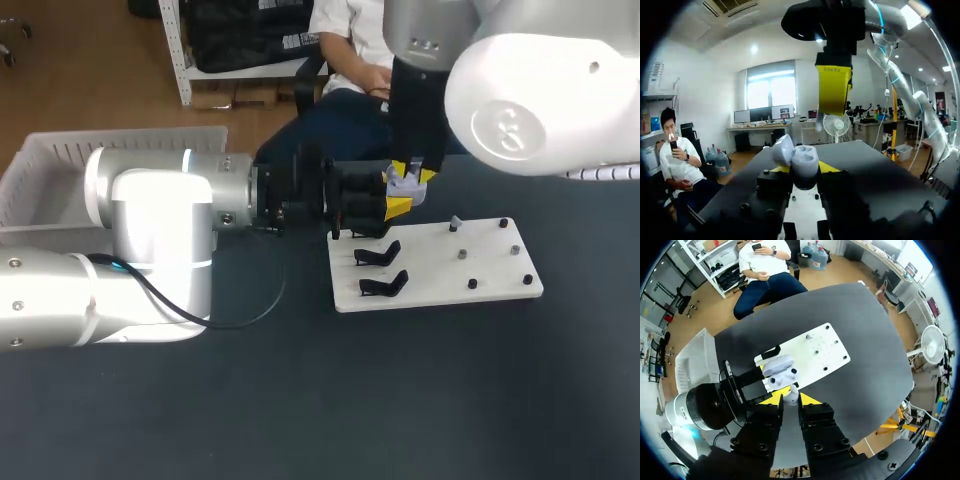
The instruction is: Pick up each earbud case from the left stands, insert the matching earbuds, close the lid, and place the case in the box.
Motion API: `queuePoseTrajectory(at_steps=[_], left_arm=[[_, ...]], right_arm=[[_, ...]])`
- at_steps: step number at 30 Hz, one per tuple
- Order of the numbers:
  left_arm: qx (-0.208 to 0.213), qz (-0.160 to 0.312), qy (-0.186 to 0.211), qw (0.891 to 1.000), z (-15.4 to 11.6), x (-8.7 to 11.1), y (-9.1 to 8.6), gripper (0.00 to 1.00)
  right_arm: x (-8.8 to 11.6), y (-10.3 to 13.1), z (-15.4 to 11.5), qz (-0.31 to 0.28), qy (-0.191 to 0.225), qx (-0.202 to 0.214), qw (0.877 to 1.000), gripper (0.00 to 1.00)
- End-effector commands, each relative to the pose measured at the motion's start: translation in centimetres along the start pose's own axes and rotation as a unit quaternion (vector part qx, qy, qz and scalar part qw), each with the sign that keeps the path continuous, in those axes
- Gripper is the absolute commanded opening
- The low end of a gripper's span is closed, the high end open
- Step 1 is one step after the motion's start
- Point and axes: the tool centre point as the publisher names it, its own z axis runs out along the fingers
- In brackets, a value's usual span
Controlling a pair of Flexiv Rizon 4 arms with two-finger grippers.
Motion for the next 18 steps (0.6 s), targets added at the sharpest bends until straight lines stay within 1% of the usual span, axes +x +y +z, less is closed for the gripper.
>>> queuePoseTrajectory(at_steps=[1,18], left_arm=[[-0.006,0.002,-0.003,1.000,0.0,0.1,-0.3,0.00],[-0.006,0.002,-0.003,1.000,0.0,0.1,-0.3,0.00]], right_arm=[[-0.3,0.4,0.5,0.001,0.000,0.009,1.000,0.00],[-0.8,0.0,1.5,0.016,0.005,0.024,1.000,0.00]])
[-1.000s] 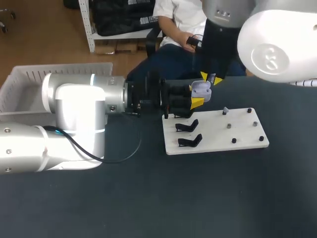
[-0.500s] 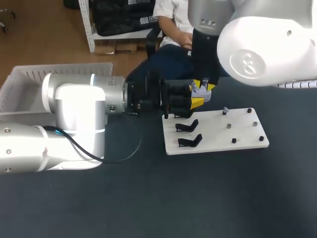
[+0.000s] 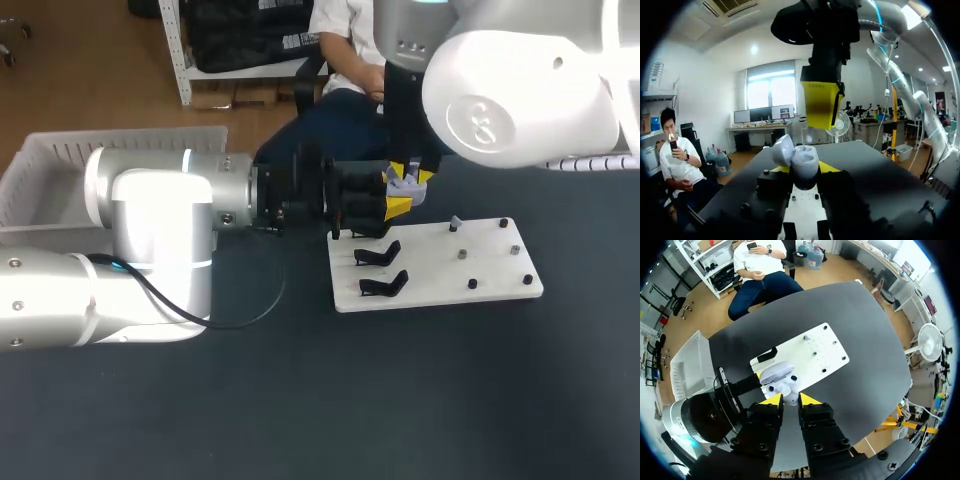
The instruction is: Pick up each earbud case from the left stands, insert the matching earbuds, close the lid, and place the case in the box.
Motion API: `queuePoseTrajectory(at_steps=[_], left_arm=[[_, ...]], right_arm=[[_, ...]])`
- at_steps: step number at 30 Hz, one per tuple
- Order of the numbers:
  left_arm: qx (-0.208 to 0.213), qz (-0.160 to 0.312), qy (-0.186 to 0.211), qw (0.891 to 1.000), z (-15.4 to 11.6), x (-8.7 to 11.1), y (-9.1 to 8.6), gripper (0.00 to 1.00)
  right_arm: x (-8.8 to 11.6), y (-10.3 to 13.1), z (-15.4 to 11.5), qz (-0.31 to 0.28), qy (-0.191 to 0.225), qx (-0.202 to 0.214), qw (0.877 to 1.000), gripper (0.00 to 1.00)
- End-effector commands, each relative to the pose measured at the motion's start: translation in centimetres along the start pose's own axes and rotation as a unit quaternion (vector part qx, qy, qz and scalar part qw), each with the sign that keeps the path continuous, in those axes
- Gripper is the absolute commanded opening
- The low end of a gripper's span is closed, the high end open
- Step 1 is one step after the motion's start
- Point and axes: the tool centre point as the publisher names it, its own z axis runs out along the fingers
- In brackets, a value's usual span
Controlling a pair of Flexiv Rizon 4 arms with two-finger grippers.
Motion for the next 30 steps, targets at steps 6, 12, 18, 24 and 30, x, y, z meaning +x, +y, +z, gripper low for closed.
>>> queuePoseTrajectory(at_steps=[6,12,18,24,30], left_arm=[[-0.006,0.002,-0.003,1.000,0.03,0.10,-0.28,0.00],[-0.006,0.002,-0.003,1.000,0.03,0.10,-0.28,0.00],[-0.006,0.002,-0.003,1.000,0.03,0.10,-0.28,0.00],[-0.006,0.002,-0.003,1.000,0.03,0.10,-0.28,0.00],[-0.006,0.002,-0.003,1.000,0.03,0.10,-0.28,0.00]], right_arm=[[-0.39,0.20,0.19,0.006,-0.002,0.003,1.000,0.00],[-0.57,0.12,0.52,0.007,-0.001,0.007,1.000,0.00],[-0.59,-0.11,0.63,0.009,0.002,0.008,1.000,0.00],[-0.66,-0.06,0.90,0.010,0.003,0.009,1.000,0.00],[-0.72,0.02,1.02,0.009,0.006,0.009,1.000,0.00]])
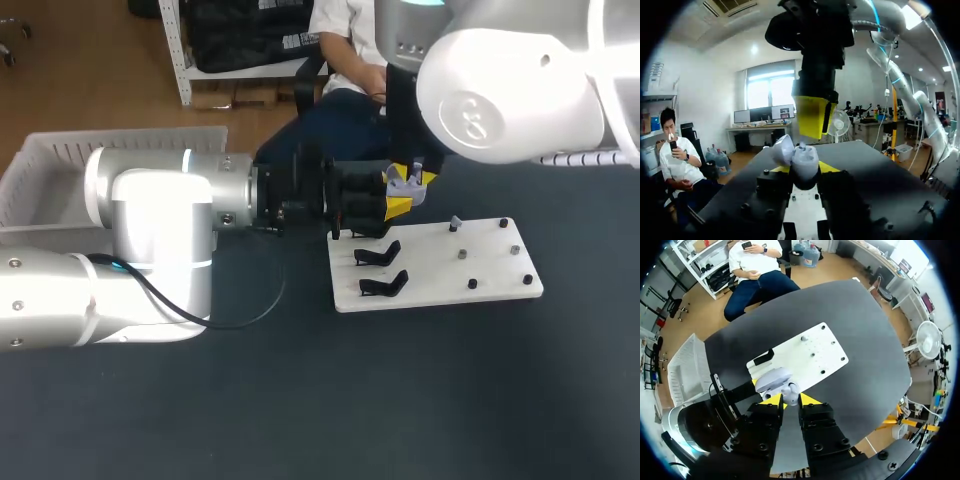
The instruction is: Pick up each earbud case from the left stands, insert the matching earbuds, close the lid, and place the case in the box.
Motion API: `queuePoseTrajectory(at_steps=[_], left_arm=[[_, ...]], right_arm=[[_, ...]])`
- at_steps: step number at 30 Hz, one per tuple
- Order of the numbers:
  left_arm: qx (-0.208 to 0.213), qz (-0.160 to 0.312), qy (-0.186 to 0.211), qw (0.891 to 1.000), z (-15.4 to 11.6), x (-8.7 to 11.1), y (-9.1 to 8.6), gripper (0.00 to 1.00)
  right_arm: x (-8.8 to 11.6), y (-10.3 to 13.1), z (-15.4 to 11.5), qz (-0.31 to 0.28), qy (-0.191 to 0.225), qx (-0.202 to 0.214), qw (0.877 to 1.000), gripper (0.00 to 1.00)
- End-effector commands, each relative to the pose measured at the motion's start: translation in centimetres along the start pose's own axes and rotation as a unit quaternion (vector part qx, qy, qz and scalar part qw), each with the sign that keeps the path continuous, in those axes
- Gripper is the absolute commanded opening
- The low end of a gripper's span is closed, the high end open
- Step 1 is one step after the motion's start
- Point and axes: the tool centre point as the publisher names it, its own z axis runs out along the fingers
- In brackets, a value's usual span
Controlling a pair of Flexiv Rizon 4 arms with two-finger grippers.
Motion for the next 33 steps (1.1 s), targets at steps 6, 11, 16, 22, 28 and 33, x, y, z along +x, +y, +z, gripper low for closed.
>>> queuePoseTrajectory(at_steps=[6,11,16,22,28,33], left_arm=[[-0.006,0.002,-0.003,1.000,0.0,0.1,-0.3,0.00],[-0.006,0.002,-0.003,1.000,0.0,0.1,-0.3,0.00],[-0.006,0.002,-0.003,1.000,0.0,0.1,-0.3,0.00],[-0.006,0.002,-0.003,1.000,0.0,0.1,-0.3,0.00],[-0.006,0.002,-0.003,1.000,0.0,0.1,-0.3,0.00],[-0.006,0.002,-0.003,1.000,0.0,0.1,-0.3,0.00]], right_arm=[[-0.1,0.2,0.2,-0.001,0.002,0.002,1.000,0.00],[-0.1,0.2,0.4,0.000,0.003,0.004,1.000,0.00],[-0.3,0.2,0.7,0.001,0.006,0.007,1.000,0.00],[-0.2,0.4,1.1,-0.002,0.011,0.010,1.000,0.00],[-0.2,0.5,1.3,-0.003,0.013,0.013,1.000,0.00],[-0.1,0.4,1.3,-0.005,0.017,0.017,1.000,0.33]])
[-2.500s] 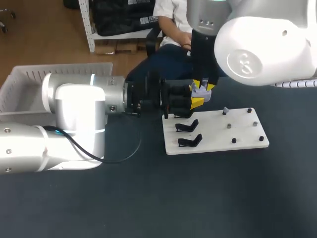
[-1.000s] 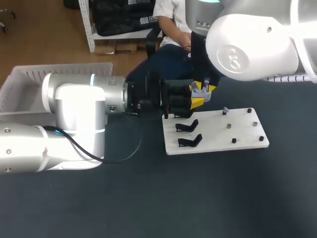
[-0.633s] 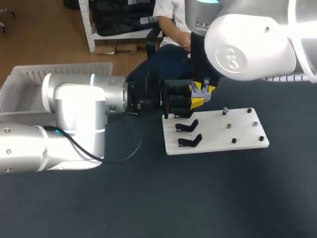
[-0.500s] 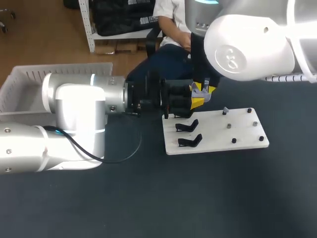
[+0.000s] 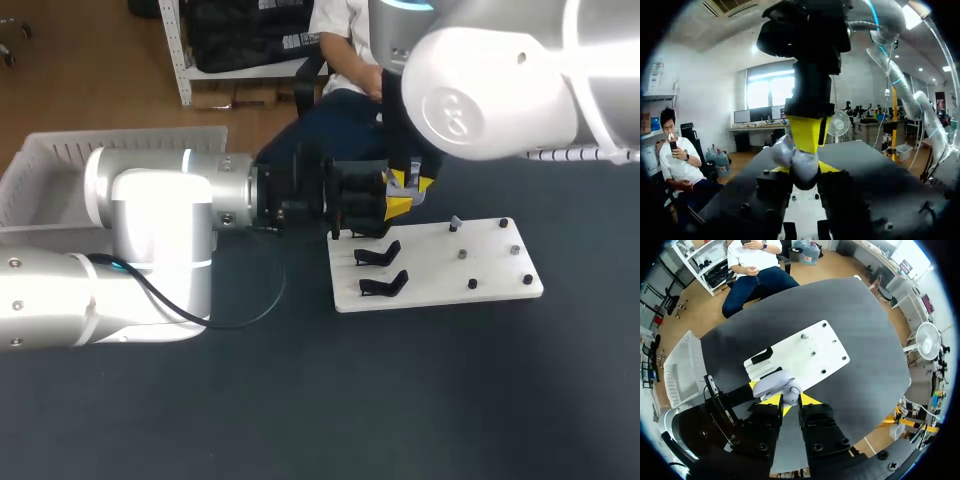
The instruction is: Pick up each earbud case from the left stands, insert the matching earbuds, close the lid, and place the case in the box.
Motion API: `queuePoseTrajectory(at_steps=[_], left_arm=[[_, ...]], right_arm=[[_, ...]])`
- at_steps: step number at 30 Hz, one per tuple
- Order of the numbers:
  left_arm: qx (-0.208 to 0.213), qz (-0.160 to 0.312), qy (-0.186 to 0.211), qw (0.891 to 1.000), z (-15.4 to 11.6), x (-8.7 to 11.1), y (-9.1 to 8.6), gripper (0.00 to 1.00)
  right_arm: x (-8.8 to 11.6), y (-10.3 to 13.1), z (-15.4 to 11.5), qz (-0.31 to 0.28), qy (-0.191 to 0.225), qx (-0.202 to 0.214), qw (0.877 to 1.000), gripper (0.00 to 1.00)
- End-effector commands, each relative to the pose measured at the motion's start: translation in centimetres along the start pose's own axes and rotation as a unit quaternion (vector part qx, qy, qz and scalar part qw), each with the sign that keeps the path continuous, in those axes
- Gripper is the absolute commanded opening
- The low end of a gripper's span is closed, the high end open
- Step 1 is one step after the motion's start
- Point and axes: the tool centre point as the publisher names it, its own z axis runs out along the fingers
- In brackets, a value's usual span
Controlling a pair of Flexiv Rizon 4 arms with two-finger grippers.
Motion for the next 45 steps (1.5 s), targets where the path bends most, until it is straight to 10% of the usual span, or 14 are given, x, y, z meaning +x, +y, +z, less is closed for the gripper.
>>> queuePoseTrajectory(at_steps=[1,6,10,25,45], left_arm=[[-0.005,0.002,-0.003,1.000,0.1,0.1,-0.3,0.00],[-0.005,0.002,-0.003,1.000,0.1,0.1,-0.3,0.00],[-0.005,0.002,-0.003,1.000,0.1,0.1,-0.3,0.00],[-0.005,0.002,-0.003,1.000,0.1,0.1,-0.3,0.00],[-0.005,0.002,-0.003,1.000,0.1,0.1,-0.3,0.00]], right_arm=[[0.0,0.1,-0.1,0.000,0.002,0.004,1.000,0.44],[0.5,-0.4,-0.8,-0.003,-0.001,-0.002,1.000,0.60],[0.9,-1.2,-1.9,-0.033,-0.004,-0.038,0.999,1.00],[4.3,-2.5,-4.3,-0.208,-0.074,-0.085,0.972,1.00],[2.6,-5.1,-3.8,-0.188,-0.093,-0.099,0.973,1.00]])
